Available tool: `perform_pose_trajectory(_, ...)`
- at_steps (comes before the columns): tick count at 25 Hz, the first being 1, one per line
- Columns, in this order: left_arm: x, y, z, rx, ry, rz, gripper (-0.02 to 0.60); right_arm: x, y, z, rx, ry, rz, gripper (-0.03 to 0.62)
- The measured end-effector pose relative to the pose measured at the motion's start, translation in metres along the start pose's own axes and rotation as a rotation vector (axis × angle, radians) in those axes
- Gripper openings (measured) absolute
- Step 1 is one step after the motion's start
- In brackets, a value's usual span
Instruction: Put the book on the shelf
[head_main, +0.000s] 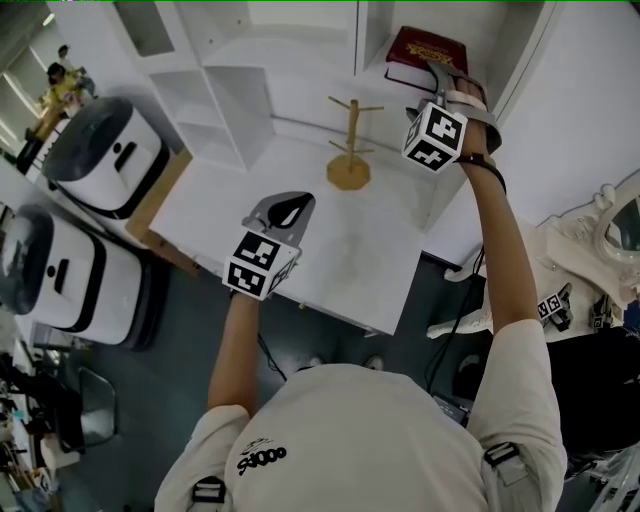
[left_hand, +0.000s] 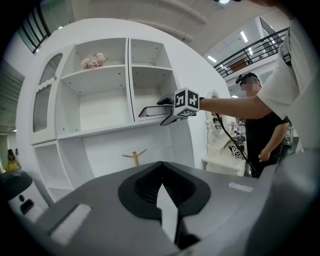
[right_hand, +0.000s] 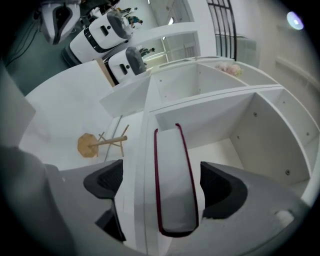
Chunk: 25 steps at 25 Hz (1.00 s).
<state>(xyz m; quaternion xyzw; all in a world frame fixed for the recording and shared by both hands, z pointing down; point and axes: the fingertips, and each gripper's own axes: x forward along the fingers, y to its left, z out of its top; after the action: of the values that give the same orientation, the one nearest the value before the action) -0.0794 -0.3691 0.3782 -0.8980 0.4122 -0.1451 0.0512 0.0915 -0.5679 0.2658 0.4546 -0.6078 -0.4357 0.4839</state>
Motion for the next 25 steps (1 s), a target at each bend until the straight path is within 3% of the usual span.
perform_pose_trajectory(6, -0.004, -0.003, 0.012, 0.012, -0.028, 0.018, 0.017, -0.059, -0.001, 0.005, 0.113, -0.098, -0.134, 0.477)
perform_pose_trajectory(10, -0.003, -0.007, 0.025, 0.025, -0.059, 0.029, 0.017, -0.098, 0.013, -0.004, 0.22, -0.135, -0.163, 0.468)
perform_pose_trajectory(13, 0.001, -0.011, 0.035, 0.036, -0.083, 0.033, 0.017, -0.124, 0.021, -0.016, 0.355, -0.172, -0.166, 0.38)
perform_pose_trajectory(18, 0.01, -0.023, 0.053, 0.036, -0.128, 0.047, 0.017, -0.159, 0.037, -0.045, 0.693, -0.216, -0.096, 0.271)
perform_pose_trajectory(21, 0.011, -0.028, 0.066, 0.037, -0.165, 0.051, 0.018, -0.18, 0.048, -0.062, 0.783, -0.218, -0.079, 0.214)
perform_pose_trajectory(25, 0.006, -0.03, 0.077, 0.049, -0.198, 0.061, 0.017, -0.204, 0.057, -0.08, 0.902, -0.224, -0.081, 0.073)
